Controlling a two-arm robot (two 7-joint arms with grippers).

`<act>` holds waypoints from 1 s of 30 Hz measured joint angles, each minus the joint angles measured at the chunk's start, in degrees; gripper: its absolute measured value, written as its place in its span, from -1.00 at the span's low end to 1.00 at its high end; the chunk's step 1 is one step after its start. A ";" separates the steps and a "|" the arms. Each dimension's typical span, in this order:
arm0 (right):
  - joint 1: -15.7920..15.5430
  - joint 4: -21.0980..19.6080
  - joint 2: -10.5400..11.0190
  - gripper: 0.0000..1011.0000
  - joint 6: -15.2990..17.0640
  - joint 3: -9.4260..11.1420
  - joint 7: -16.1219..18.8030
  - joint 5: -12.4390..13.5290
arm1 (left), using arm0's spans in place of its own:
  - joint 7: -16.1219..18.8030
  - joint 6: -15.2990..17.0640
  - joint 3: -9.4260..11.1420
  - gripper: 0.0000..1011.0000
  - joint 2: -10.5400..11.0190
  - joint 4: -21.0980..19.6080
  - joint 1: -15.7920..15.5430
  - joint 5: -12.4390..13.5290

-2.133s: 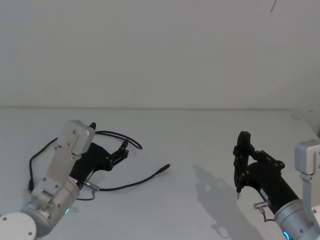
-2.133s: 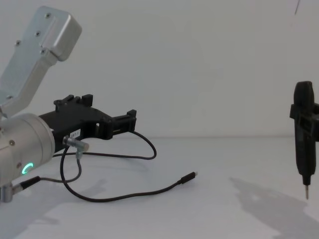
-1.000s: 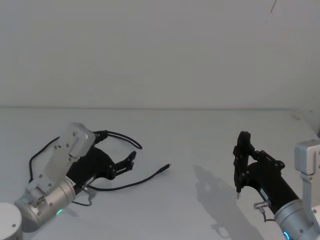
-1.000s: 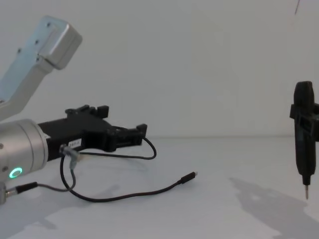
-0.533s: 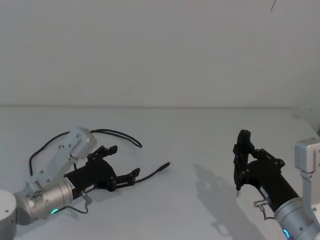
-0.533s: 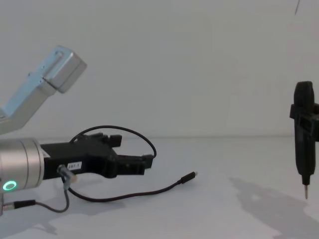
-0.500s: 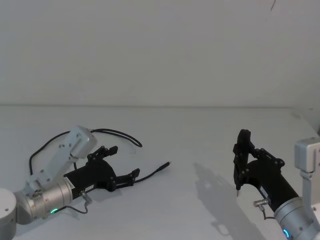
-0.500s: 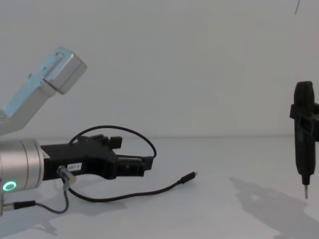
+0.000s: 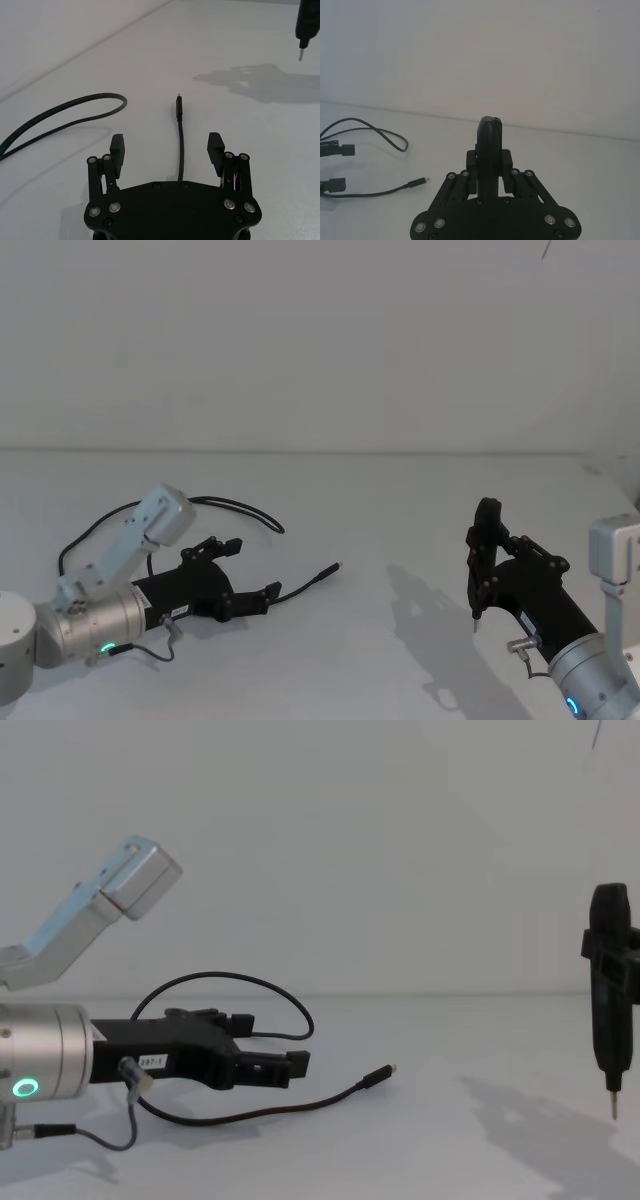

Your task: Pick up the data cable with the one hand.

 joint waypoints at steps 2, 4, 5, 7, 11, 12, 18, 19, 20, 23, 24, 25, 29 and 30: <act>0.00 0.00 0.00 -0.45 0.00 0.00 0.00 0.00 | -0.77 0.11 0.30 0.98 -0.11 0.65 -0.59 -0.17; 0.00 0.00 0.00 -0.45 0.00 0.00 0.00 0.00 | -1.95 0.32 0.74 0.98 -0.30 1.54 -1.36 -0.37; 0.00 0.00 0.00 -0.45 0.00 0.00 0.00 0.00 | -2.70 0.49 1.13 0.98 -0.45 2.23 -2.00 -0.47; 0.00 0.00 0.00 -0.45 0.00 0.00 0.00 0.00 | -3.41 0.67 1.49 0.98 -0.61 2.84 -2.56 -0.57; 0.00 0.00 0.00 -0.45 0.00 0.00 0.00 0.00 | -5.12 1.21 2.41 0.98 -1.09 4.59 -4.07 -0.66; 0.00 0.00 0.00 -0.45 0.00 0.00 0.00 0.00 | -5.71 1.40 2.74 0.98 -1.27 5.18 -4.58 -0.66; 0.00 0.00 0.00 -0.45 0.00 0.00 0.00 0.00 | -6.66 2.09 3.79 0.98 -1.84 7.06 -6.16 -0.59; 0.00 0.00 0.00 -0.45 0.00 0.00 0.00 0.00 | -6.73 2.35 4.07 0.98 -1.98 7.49 -6.57 -0.52; 0.00 0.00 0.00 -0.45 0.00 0.00 0.00 0.00 | -6.74 2.42 4.18 0.98 -2.03 7.67 -6.74 -0.48; 0.00 0.00 0.00 -0.45 0.00 0.00 0.00 0.00 | -6.73 2.91 4.62 0.98 -2.21 8.40 -7.40 -0.12; 0.00 0.00 0.00 -0.45 0.00 0.00 0.00 0.00 | -6.71 3.01 4.72 0.98 -2.25 8.56 -7.53 -0.03; 0.01 0.00 0.00 -0.45 0.00 0.00 0.00 0.00 | -6.69 3.20 4.90 0.98 -2.33 8.88 -7.77 0.15; 0.00 0.00 0.00 -0.45 0.00 0.00 0.00 0.00 | -6.67 3.64 5.41 0.98 -2.57 9.67 -8.38 0.63; 0.00 0.00 0.00 -0.45 0.00 0.00 0.00 0.00 | -6.67 3.79 5.63 0.98 -2.65 10.04 -8.64 0.81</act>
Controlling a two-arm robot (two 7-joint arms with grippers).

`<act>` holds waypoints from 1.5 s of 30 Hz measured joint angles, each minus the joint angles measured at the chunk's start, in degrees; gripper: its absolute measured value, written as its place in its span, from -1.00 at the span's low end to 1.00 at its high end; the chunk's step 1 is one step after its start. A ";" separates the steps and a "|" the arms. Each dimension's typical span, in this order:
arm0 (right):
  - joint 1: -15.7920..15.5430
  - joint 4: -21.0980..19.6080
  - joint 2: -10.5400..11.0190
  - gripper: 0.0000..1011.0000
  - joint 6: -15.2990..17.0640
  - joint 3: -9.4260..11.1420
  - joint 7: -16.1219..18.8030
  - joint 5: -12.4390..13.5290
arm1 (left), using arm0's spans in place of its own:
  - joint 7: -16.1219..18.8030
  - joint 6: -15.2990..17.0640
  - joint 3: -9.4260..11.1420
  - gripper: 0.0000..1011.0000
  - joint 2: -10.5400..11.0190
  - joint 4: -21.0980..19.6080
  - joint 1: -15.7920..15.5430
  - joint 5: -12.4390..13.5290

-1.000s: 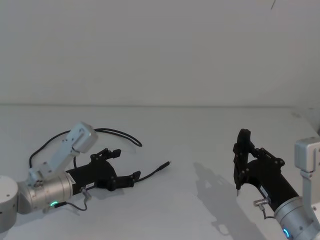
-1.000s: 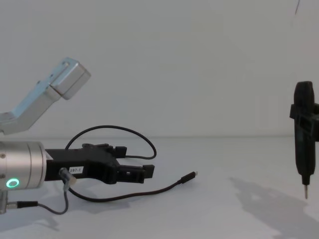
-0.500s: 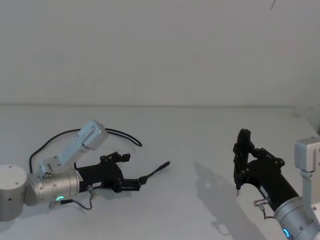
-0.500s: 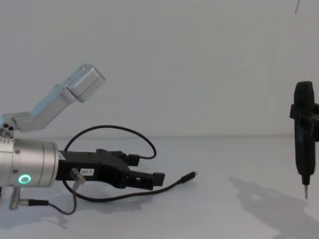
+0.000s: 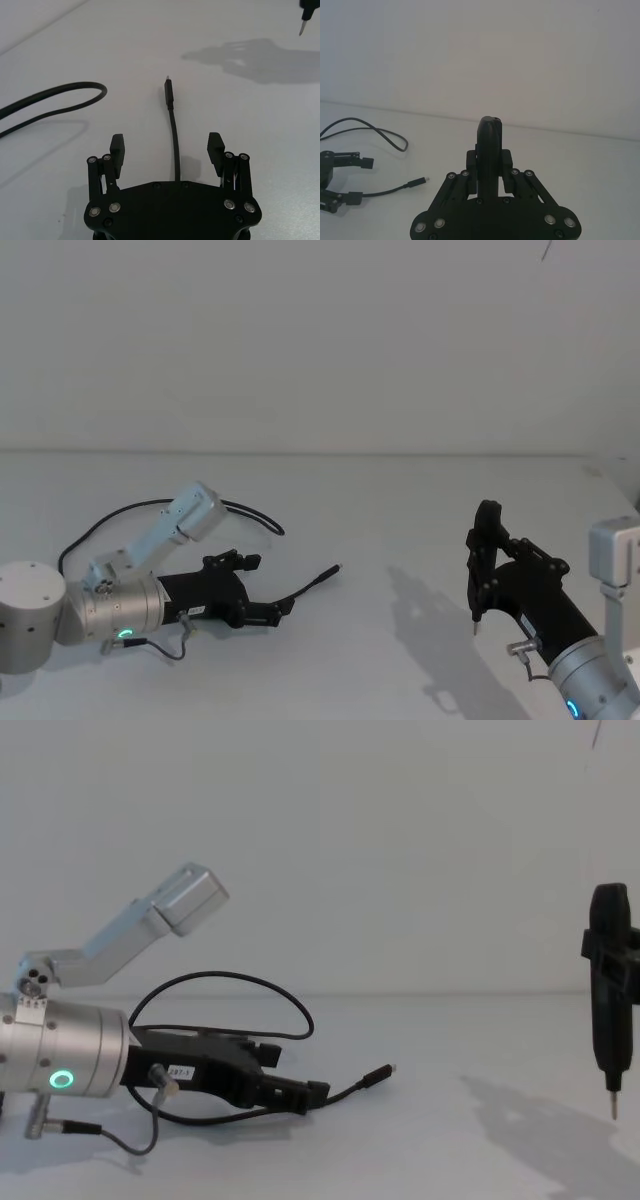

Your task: Pick up the data cable with the one hand.

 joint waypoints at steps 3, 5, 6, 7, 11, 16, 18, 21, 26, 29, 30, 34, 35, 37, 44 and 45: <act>0.00 0.00 0.00 -0.45 0.00 0.00 0.00 0.00 | -0.08 0.19 0.30 0.98 -0.16 0.49 -0.33 0.27; 0.00 0.00 0.00 -0.45 0.00 0.00 0.00 0.00 | -0.31 0.36 0.61 0.98 -0.34 1.05 -0.67 0.56; 0.00 0.00 0.00 -0.45 0.00 0.00 0.00 0.00 | -0.40 0.41 0.73 0.98 -0.41 1.31 -0.83 0.64; 0.00 0.00 0.00 -0.45 0.00 0.00 0.00 0.00 | -0.62 0.49 0.92 0.98 -0.58 1.69 -1.05 0.82; 0.00 0.00 0.00 -0.45 0.00 0.00 0.00 0.00 | -1.08 0.66 1.36 0.97 -0.95 2.71 -1.63 1.16; 0.00 0.00 0.00 -0.45 0.00 0.00 0.00 0.00 | -1.51 0.72 1.68 0.79 -1.40 3.74 -2.19 1.39; 0.00 0.00 0.00 -0.45 0.00 0.00 0.00 0.00 | -1.60 0.72 1.76 0.69 -1.58 4.08 -2.35 1.40; 0.00 0.00 0.00 -0.45 0.00 0.00 0.00 0.00 | -1.81 0.70 1.84 0.56 -1.87 4.63 -2.56 1.41; 0.00 0.00 0.00 -0.45 0.00 0.00 0.00 0.00 | -2.08 0.62 1.94 0.26 -2.25 5.26 -2.71 1.32; 0.00 0.00 0.00 -0.45 0.00 0.00 0.00 0.00 | -2.26 0.59 2.03 0.08 -2.39 5.48 -2.73 1.22; 0.00 0.00 0.00 -0.45 0.00 0.00 0.00 0.00 | -2.30 0.58 2.06 -0.01 -2.43 5.54 -2.74 1.21; 0.00 0.00 0.00 -0.45 0.00 0.00 0.00 0.00 | -2.60 0.54 2.28 -0.18 -2.62 5.84 -2.75 1.08; 0.00 0.00 0.00 -0.45 0.00 0.00 0.00 0.00 | -2.60 0.54 2.28 -0.18 -2.62 5.84 -2.75 1.08; 0.00 0.00 0.00 -0.45 0.00 0.00 0.00 0.00 | -2.73 0.55 2.44 -0.31 -2.75 5.98 -2.75 1.03; 0.00 0.00 0.00 -0.45 0.00 0.00 0.00 0.00 | -3.03 0.57 2.78 -0.64 -3.21 6.39 -2.70 0.82; 0.00 0.00 0.00 -0.45 0.00 0.00 0.00 0.00 | -3.04 0.57 2.81 -0.71 -3.23 6.40 -2.69 0.78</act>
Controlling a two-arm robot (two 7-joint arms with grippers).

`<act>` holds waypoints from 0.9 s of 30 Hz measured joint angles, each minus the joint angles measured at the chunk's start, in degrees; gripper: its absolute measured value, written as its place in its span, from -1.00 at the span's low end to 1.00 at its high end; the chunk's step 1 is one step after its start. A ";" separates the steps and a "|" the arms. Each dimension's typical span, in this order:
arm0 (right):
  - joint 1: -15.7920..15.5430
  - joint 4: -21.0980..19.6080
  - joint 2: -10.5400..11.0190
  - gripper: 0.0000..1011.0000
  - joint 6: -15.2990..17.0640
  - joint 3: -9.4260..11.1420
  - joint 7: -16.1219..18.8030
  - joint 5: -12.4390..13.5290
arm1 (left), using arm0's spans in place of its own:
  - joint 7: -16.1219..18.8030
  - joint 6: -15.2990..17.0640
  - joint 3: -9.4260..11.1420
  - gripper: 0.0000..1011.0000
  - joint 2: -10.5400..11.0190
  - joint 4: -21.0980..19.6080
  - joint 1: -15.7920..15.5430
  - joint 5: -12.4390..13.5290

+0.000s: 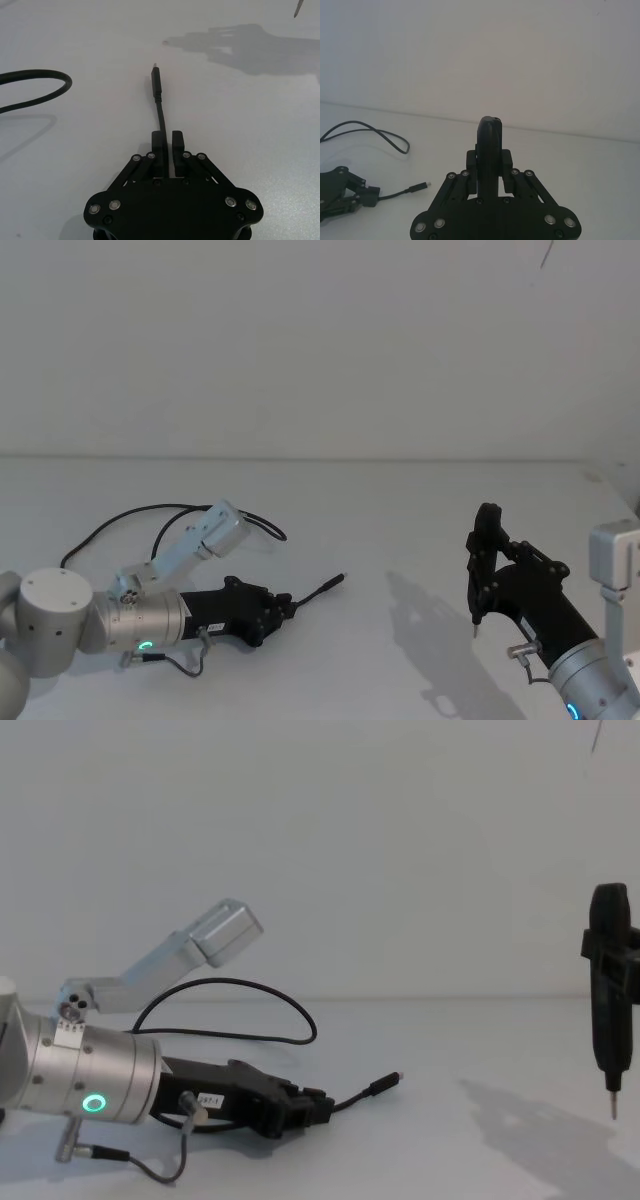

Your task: Pick up the data cable with the one hand.

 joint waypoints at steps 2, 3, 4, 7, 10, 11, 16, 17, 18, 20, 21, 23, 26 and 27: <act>0.00 0.00 0.00 -0.45 0.00 0.00 0.00 0.00 | 0.01 0.00 0.03 -0.80 -0.11 0.01 0.08 -0.10; 0.00 0.00 0.00 -0.45 0.00 0.00 0.00 0.00 | 0.02 0.00 0.04 -0.81 -0.13 -0.01 0.11 -0.13; 0.00 0.00 0.00 -0.45 0.00 0.00 0.00 0.00 | 0.06 0.00 0.05 -0.85 -0.14 -0.03 0.14 -0.17; 0.00 0.00 0.00 -0.45 0.00 0.00 0.00 0.00 | 0.35 0.01 0.01 -0.91 -0.14 -0.35 0.35 -0.29; 0.00 0.00 0.00 -0.45 0.00 0.00 0.00 0.00 | 0.76 0.05 -0.13 -0.92 -0.06 -0.89 0.63 -0.42; 0.00 0.00 0.00 -0.45 0.00 0.00 0.00 0.00 | 1.01 0.07 -0.16 -0.92 0.02 -1.23 0.79 -0.49; 0.00 0.00 0.00 -0.45 0.00 0.00 0.00 0.00 | 1.89 0.20 -0.64 -0.92 0.40 -2.70 1.42 -0.76; 0.00 0.00 0.00 -0.45 0.00 0.00 0.00 0.00 | 1.98 0.22 -0.75 -0.92 0.50 -3.02 1.53 -0.81; 0.00 0.00 0.00 -0.45 0.00 0.00 0.00 0.00 | 2.38 0.26 -1.01 -0.92 0.71 -3.69 1.77 -0.98; 0.00 0.00 0.00 -0.45 0.00 0.00 0.00 0.00 | 2.72 0.31 -1.33 -0.92 1.02 -4.64 2.07 -1.17; 0.00 0.00 0.00 -0.45 0.00 0.00 0.00 0.00 | 3.08 0.38 -1.62 -0.92 1.34 -5.54 2.39 -1.37; 0.00 0.00 0.00 -0.45 0.00 0.00 0.00 0.00 | 3.50 0.54 -1.88 -0.92 1.68 -6.50 2.75 -1.63; 0.00 0.00 0.00 -0.45 0.00 0.00 0.00 0.00 | 4.49 1.04 -2.54 -0.92 2.68 -9.20 3.89 -2.24; 0.00 0.00 0.00 -0.45 0.00 0.00 0.00 0.00 | 4.67 1.16 -2.70 -0.92 2.96 -9.90 4.20 -2.34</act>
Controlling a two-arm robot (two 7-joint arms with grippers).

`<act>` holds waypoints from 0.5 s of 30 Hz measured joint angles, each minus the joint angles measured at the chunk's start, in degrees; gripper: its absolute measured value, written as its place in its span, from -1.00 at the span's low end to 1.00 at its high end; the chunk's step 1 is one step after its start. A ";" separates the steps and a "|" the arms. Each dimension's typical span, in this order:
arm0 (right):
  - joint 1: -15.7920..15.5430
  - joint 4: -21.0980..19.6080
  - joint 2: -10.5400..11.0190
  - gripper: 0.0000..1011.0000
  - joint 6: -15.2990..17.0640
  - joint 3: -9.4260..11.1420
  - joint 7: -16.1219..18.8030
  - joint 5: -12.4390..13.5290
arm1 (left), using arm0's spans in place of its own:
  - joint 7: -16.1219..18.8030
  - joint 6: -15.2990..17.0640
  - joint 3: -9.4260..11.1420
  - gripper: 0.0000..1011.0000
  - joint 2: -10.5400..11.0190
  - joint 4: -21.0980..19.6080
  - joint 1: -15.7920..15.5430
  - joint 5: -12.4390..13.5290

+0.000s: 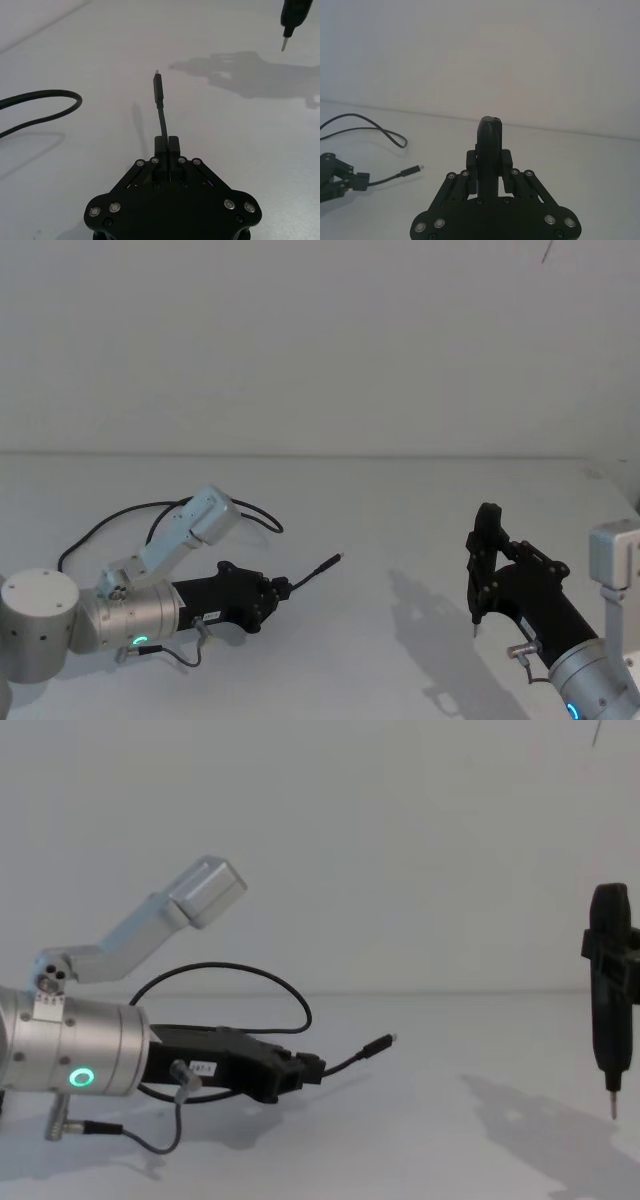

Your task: Pick up the data cable with the one hand.

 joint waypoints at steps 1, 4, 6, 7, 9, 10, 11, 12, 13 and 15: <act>0.00 0.00 0.00 -0.45 0.00 0.00 0.00 0.00 | 0.18 0.11 -0.08 -0.92 0.13 -0.35 0.16 -0.11; 0.00 0.00 0.00 -0.45 0.00 0.00 0.00 0.00 | 0.89 0.64 -0.55 -0.92 0.96 -2.56 1.17 -0.60; 0.00 0.00 0.00 -0.45 0.00 0.00 0.00 0.00 | 1.18 0.88 -0.76 -0.92 1.36 -3.65 1.64 -0.82; 0.00 0.00 0.00 -0.45 0.00 0.00 0.00 0.00 | 1.46 1.14 -0.92 -0.92 1.75 -4.60 2.08 -1.05; 0.00 0.00 0.00 -0.45 0.00 0.00 0.00 0.00 | 1.76 1.39 -1.06 -0.92 2.10 -5.53 2.53 -1.30; 0.00 0.00 0.00 -0.45 0.00 0.00 0.00 0.00 | 2.02 1.62 -1.19 -0.92 2.41 -6.32 2.90 -1.50; 0.00 0.00 0.00 -0.45 0.00 0.00 0.00 0.00 | 2.14 1.71 -1.25 -0.92 2.58 -6.78 3.11 -1.59; 0.00 0.00 0.00 -0.45 0.00 0.00 0.00 0.00 | 2.39 1.90 -1.35 -0.92 2.88 -7.56 3.48 -1.80; 0.00 0.00 0.00 -0.45 0.00 0.00 0.00 0.00 | 2.39 1.90 -1.35 -0.92 2.88 -7.56 3.48 -1.80; 0.00 0.00 0.00 -0.45 0.00 0.00 0.00 0.00 | 2.81 2.21 -1.56 -0.92 3.48 -9.02 4.19 -2.15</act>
